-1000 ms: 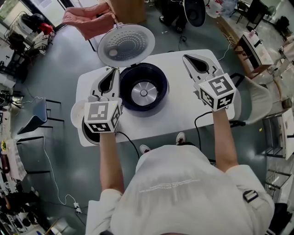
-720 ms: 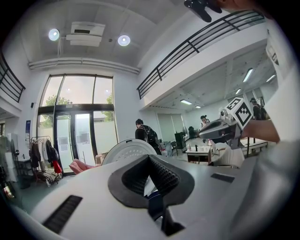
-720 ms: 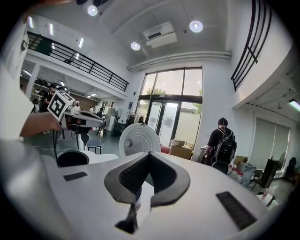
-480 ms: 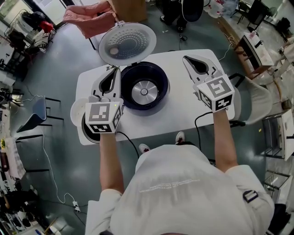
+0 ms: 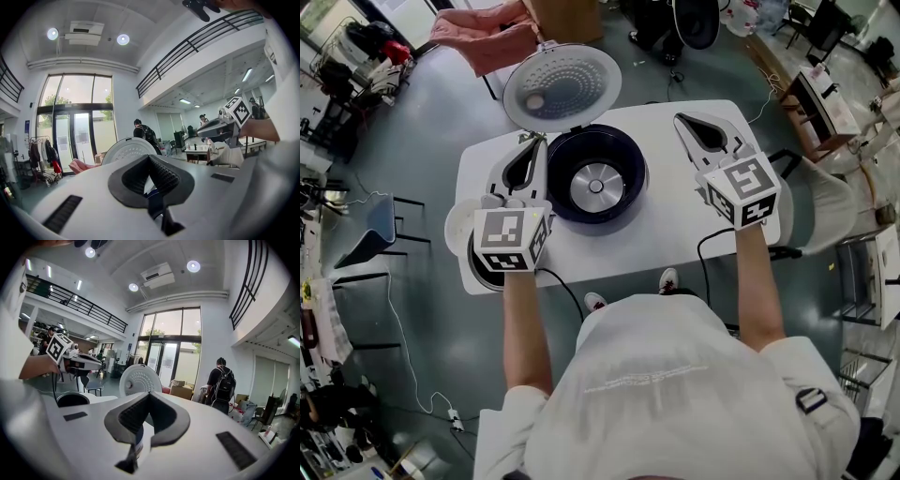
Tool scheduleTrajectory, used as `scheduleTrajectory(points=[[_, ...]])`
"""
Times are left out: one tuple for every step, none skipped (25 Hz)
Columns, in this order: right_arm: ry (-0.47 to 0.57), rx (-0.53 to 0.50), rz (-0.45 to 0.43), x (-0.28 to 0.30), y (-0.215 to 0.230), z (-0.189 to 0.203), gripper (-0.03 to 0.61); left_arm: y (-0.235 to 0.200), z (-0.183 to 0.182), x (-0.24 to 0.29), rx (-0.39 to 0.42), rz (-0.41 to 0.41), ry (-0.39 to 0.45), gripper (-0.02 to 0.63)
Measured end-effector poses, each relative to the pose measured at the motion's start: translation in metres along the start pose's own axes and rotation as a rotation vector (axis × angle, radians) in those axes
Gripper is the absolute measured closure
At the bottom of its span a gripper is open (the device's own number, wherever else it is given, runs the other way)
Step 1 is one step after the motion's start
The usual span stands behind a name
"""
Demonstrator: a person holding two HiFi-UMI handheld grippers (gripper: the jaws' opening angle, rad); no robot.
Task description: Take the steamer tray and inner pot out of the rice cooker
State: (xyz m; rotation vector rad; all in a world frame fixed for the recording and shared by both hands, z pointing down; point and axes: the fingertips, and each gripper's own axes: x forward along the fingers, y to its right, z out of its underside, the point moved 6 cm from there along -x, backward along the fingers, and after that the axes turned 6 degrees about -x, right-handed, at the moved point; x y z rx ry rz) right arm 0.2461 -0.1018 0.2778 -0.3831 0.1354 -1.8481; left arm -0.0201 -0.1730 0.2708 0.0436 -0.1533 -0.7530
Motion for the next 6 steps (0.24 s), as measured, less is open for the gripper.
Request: scheduleTrajectory(points=[[0.004,0.0,-0.002,0.0003,-0.0001,-0.0007,0.554,0.0002,0.0,-0.0002,0.0,0.001,0.001,0.598],[0.007,-0.001,-0.004,0.0005,-0.0005,-0.0014,0.554,0.0002,0.0001,-0.0005,0.001,0.002,0.001,0.598],[0.01,-0.001,-0.005,0.0005,-0.0012,-0.0019,0.554,0.0003,0.0004,-0.0011,0.001,0.003,0.0,0.598],[0.012,-0.002,-0.007,0.0005,-0.0022,-0.0023,0.554,0.0003,0.0006,-0.0018,0.001,0.004,0.0,0.598],[0.014,-0.002,-0.009,0.0003,-0.0033,-0.0025,0.554,0.0003,0.001,-0.0026,0.001,0.005,0.0,0.598],[0.015,-0.003,-0.01,0.0001,-0.0045,-0.0026,0.554,0.0004,0.0013,-0.0035,0.0,0.005,0.0,0.598]])
